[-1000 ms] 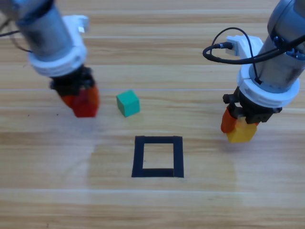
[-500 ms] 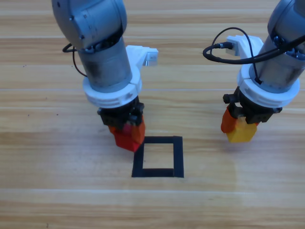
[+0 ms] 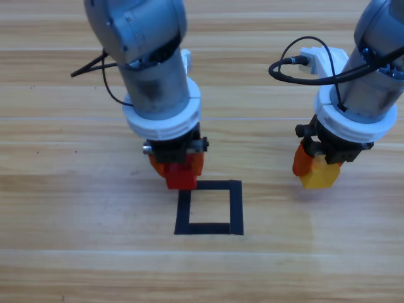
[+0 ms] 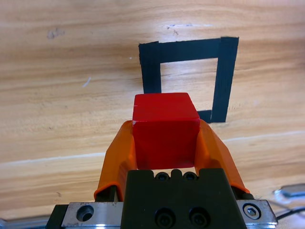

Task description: Stack the blocks in the rectangular block: red at the bottom, yellow in the middle, green on top

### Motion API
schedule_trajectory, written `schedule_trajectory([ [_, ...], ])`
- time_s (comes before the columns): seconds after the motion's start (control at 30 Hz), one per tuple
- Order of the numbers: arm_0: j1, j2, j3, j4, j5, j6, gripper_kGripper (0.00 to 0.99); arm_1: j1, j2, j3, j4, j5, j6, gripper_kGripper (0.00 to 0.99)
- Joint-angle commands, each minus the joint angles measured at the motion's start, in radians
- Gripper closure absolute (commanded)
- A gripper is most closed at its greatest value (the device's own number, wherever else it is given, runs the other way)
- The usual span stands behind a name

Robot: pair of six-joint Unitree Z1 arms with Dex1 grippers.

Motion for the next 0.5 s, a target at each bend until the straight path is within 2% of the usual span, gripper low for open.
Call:
schedule_trajectory([
  [0.03,-0.091,0.096,-0.039,0.022,0.057,-0.127,0.99,-0.001,-0.007,0.007,0.015,-0.009,0.004,0.99],
  [0.17,-0.117,0.134,-0.052,0.025,0.07,-0.178,0.99,-0.001,-0.004,0.007,0.015,-0.009,0.003,0.99],
  [0.5,-0.118,0.215,-0.153,0.076,0.025,-0.15,0.99,-0.001,-0.003,0.006,0.014,-0.009,0.004,0.99],
])
